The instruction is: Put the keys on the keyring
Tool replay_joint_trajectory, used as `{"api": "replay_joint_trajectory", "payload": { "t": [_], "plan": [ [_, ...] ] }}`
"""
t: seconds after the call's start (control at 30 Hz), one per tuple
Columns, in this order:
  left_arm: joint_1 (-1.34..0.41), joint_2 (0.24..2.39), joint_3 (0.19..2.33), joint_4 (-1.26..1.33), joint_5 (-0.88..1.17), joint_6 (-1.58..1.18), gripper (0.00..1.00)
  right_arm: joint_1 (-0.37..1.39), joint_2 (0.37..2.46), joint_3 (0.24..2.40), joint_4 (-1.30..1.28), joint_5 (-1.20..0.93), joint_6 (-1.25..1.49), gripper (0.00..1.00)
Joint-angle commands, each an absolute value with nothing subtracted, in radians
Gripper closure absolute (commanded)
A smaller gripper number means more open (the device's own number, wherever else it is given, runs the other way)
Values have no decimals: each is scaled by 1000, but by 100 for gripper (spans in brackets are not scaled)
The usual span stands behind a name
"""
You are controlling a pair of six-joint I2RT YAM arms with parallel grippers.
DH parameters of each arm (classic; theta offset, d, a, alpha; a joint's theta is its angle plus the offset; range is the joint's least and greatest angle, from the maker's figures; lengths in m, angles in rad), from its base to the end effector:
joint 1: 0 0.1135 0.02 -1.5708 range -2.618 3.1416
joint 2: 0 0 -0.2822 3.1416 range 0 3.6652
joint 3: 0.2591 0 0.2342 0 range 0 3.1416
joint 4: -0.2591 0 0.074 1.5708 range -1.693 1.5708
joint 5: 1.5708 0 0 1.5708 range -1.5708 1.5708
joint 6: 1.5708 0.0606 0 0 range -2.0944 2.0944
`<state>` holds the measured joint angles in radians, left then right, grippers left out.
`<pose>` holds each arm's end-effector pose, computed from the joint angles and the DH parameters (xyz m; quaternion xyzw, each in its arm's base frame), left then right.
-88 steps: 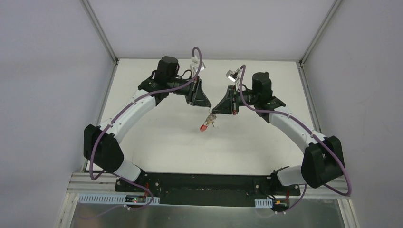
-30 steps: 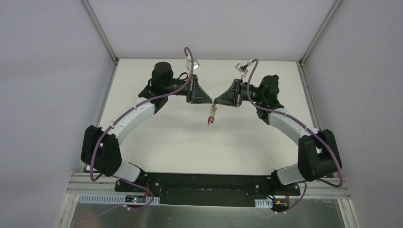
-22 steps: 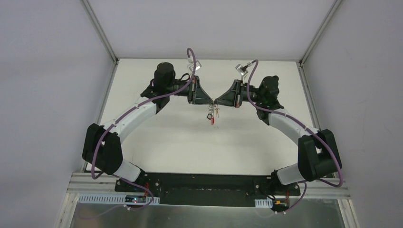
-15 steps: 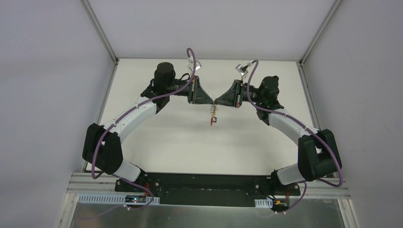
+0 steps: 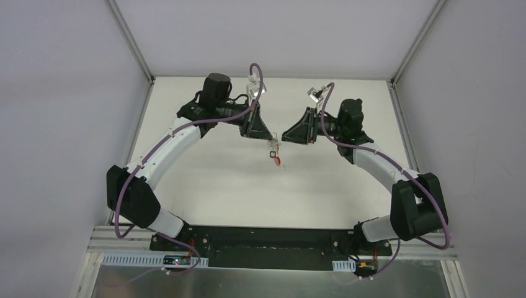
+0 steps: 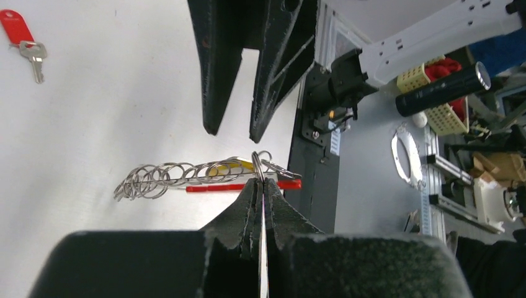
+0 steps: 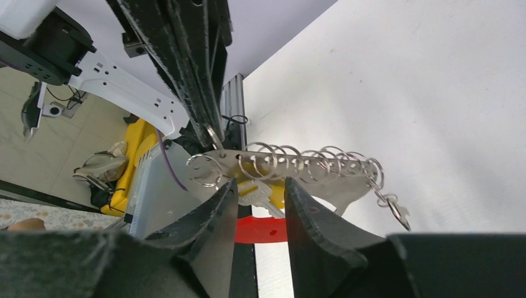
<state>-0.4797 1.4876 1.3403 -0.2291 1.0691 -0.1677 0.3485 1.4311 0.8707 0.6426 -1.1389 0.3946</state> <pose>0.2640 -0.1972 0.3829 0.3936 0.6584 -0.5533 0.3248 0.2664 0.1553 0.3316 -0.3833 0.5795 0.5653 0.4446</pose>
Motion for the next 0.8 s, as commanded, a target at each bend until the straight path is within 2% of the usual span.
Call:
{"api": "replay_joint_trajectory", "payload": {
  "t": [0.0, 0.23, 0.53, 0.77],
  "plan": [
    [-508, 1489, 1457, -595, 1053, 142, 100, 343, 1361, 935, 478, -1164, 209, 63],
    [-552, 1543, 1561, -838, 1025, 308, 100, 358, 1353, 967, 465, -1224, 204, 55],
    [-575, 1540, 1560, -787, 1044, 258, 100, 421, 1346, 963, 440, -1289, 165, 51],
    [-585, 1551, 1550, -747, 1070, 219, 100, 464, 1363, 975, 360, -1269, 92, 56]
  ]
}}
